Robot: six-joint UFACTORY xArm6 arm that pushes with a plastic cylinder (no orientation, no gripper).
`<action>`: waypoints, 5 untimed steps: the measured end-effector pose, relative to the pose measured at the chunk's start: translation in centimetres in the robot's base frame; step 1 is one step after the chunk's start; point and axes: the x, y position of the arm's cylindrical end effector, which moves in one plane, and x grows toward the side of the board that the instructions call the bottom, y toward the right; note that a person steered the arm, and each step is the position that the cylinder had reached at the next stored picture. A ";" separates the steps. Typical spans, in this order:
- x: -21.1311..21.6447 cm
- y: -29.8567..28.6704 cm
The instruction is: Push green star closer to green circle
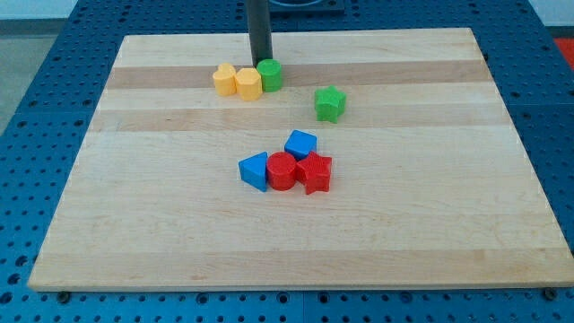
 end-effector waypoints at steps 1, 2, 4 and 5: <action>-0.7 1.9; -2.1 9.9; 5.6 19.1; 9.3 19.1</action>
